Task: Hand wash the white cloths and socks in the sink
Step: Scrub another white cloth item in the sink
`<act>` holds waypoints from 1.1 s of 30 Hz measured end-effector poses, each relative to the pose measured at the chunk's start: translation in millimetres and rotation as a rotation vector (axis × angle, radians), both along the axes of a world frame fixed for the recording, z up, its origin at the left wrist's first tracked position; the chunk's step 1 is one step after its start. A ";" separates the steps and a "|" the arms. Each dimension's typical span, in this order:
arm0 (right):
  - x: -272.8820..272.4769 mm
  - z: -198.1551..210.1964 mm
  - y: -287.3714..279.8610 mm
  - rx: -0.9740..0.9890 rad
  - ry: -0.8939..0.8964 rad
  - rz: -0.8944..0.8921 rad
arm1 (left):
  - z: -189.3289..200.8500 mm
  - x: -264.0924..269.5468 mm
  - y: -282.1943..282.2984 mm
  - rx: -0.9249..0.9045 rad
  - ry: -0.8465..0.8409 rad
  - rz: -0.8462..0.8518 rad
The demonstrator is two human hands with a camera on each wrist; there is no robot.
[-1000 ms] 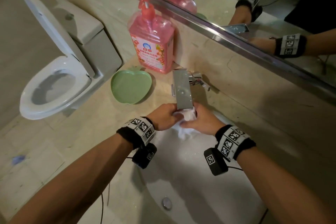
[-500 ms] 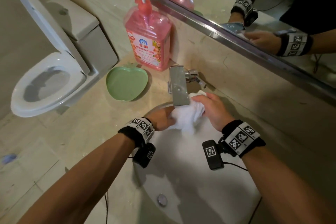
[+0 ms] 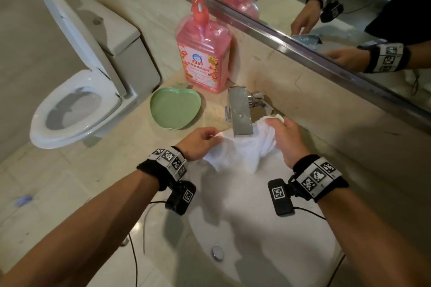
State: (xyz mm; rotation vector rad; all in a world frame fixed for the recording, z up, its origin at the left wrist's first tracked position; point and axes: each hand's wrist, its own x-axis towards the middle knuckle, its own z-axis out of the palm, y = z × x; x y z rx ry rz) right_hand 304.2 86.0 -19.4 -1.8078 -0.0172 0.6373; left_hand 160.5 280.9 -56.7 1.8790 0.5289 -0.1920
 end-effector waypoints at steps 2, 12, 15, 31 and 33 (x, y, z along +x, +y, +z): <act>-0.4 0.9 3.1 0.008 0.009 0.003 | -0.7 8.5 -11.2 0.036 0.005 0.001; -1.0 -6.6 -6.4 -0.014 0.034 0.026 | 10.2 24.5 -21.3 0.058 -0.064 0.127; -4.8 -14.0 -9.2 -0.043 0.086 0.093 | 30.3 5.5 -10.4 0.100 -0.037 0.118; -36.4 -32.1 19.4 -0.072 0.006 0.368 | 52.0 -20.2 -4.6 0.030 0.008 0.258; -37.7 -31.9 23.6 -0.086 0.047 0.405 | 43.8 -10.9 -13.2 0.030 0.051 0.214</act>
